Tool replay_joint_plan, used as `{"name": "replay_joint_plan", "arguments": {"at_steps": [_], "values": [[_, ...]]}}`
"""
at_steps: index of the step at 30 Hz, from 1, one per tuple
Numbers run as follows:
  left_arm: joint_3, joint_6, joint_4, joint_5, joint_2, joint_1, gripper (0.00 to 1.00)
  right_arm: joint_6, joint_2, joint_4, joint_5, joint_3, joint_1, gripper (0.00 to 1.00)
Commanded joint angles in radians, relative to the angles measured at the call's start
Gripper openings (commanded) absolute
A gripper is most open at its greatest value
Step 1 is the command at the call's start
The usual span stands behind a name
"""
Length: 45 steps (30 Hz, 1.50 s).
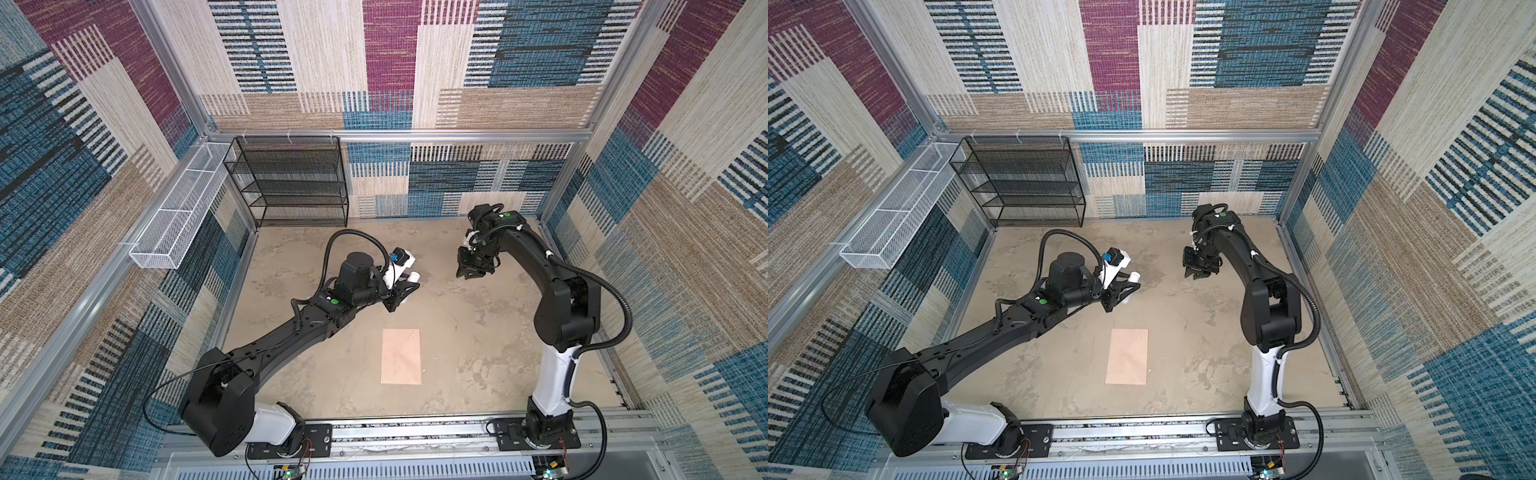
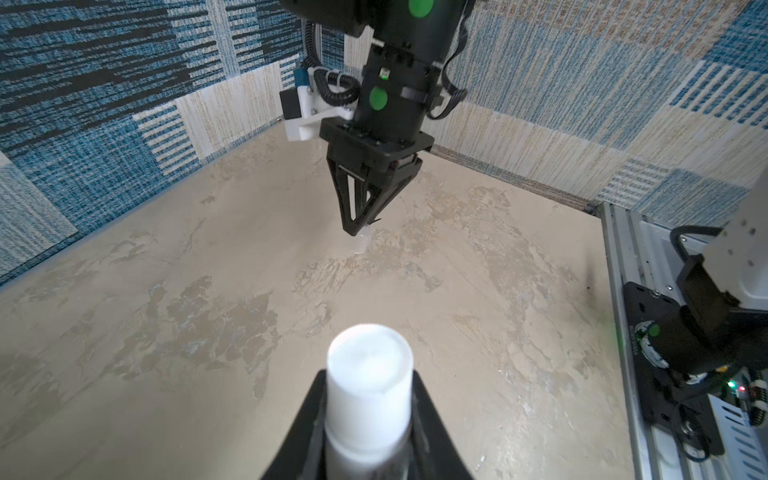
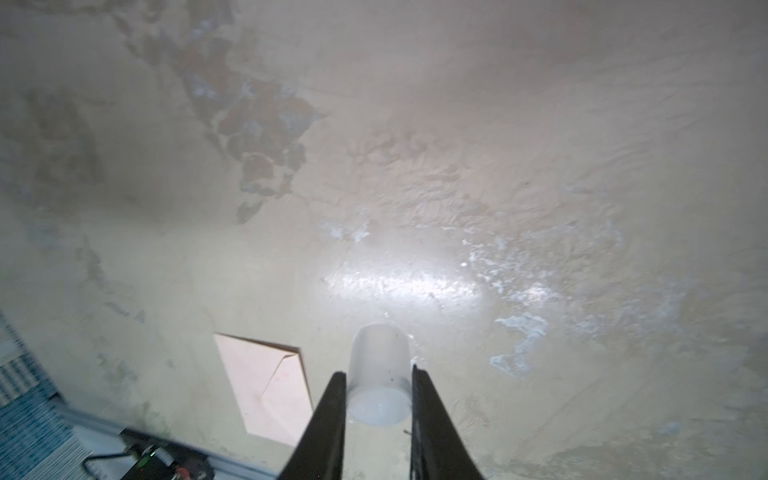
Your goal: Place the letter into the envelope and seal it
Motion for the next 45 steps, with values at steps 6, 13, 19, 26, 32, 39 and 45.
{"name": "replay_joint_plan", "arguments": {"at_steps": [6, 13, 19, 26, 32, 39, 45], "values": [[0.037, 0.190, -0.186, 0.006, -0.088, 0.106, 0.00, 0.025, -0.071, -0.015, -0.549, 0.131, -0.001, 0.25], [0.034, 0.266, -0.323, 0.046, -0.161, 0.126, 0.00, 0.080, -0.156, 0.093, -0.762, 0.058, 0.001, 0.25], [0.027, 0.258, -0.324, 0.097, -0.176, 0.124, 0.00, 0.136, -0.213, 0.190, -0.804, -0.018, 0.034, 0.25], [0.042, 0.239, -0.298, 0.117, -0.170, 0.116, 0.00, 0.322, -0.306, 0.471, -0.851, -0.205, 0.078, 0.25], [0.065, 0.269, -0.321, 0.123, -0.158, 0.116, 0.00, 0.313, -0.325, 0.473, -0.870, -0.233, 0.098, 0.26], [0.075, 0.274, -0.322, 0.162, -0.145, 0.100, 0.00, 0.313, -0.348, 0.491, -0.883, -0.303, 0.116, 0.26], [0.076, 0.283, -0.340, 0.159, -0.142, 0.085, 0.00, 0.340, -0.346, 0.529, -0.899, -0.313, 0.131, 0.26]]}}
